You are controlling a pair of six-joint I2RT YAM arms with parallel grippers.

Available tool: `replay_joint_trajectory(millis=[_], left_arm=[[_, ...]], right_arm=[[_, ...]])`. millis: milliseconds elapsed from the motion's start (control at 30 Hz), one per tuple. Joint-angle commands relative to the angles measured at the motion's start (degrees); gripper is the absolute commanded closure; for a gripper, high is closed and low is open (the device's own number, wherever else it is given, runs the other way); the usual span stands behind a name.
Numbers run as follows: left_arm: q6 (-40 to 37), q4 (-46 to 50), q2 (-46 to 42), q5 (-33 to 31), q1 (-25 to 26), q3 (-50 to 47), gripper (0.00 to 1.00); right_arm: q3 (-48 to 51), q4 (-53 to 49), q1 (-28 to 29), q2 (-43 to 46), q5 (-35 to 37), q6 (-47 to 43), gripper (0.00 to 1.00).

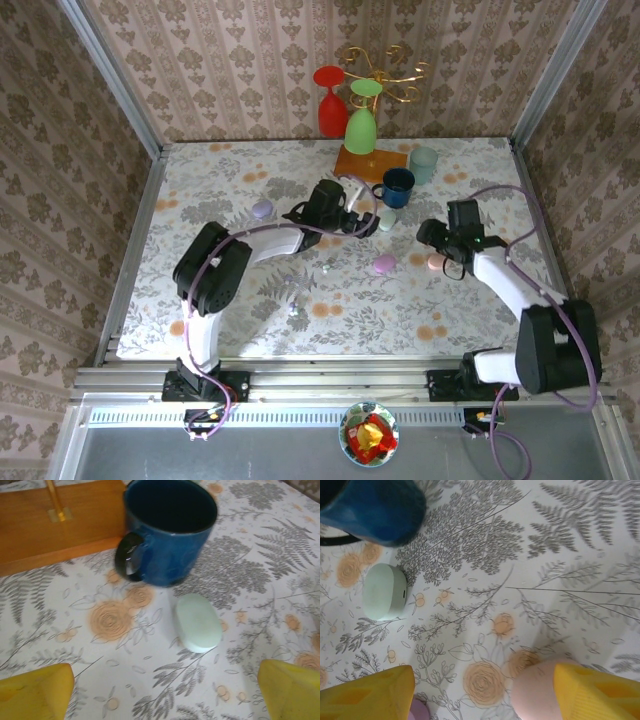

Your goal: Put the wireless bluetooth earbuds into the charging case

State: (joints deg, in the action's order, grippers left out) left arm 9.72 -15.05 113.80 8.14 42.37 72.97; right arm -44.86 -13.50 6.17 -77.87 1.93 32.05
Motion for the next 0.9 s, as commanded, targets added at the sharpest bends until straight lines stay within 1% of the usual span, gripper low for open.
replay_joint_trajectory(millis=[0,133,267,467,633,800,867], left_arm=[[3.0,0.0,-4.4,-0.4,-3.1,-4.1,0.05],[3.6,-0.2,-8.8,-0.4,-6.0,-9.4,0.05],[3.8,-1.2,-13.0,-0.9,-8.6,-14.6,0.04],[3.1,-1.2,-14.6,0.1,-9.7,-16.7,0.03],[3.4,-3.5,-13.5,1.1,-9.8,-17.5,0.03],[3.2,-4.6,-13.2,2.2,-10.1,-18.0,0.03],[3.3,-5.0,-13.4,2.4,-10.3,-18.3,0.02]], right_arm=[[-5.8,0.5,3.2,-6.3,2.6,-2.2,0.25],[-13.3,-1.4,7.6,-15.0,6.6,-2.9,0.24],[-22.4,-5.6,11.9,-24.1,11.6,-3.6,0.24],[-31.9,-9.7,14.4,-33.4,17.9,-3.5,0.24],[-36.4,-11.5,15.0,-37.8,17.8,-2.0,0.24],[-38.5,-13.5,15.2,-40.1,17.0,-0.3,0.29],[-38.8,-14.0,15.3,-40.6,16.8,-0.1,0.33]])
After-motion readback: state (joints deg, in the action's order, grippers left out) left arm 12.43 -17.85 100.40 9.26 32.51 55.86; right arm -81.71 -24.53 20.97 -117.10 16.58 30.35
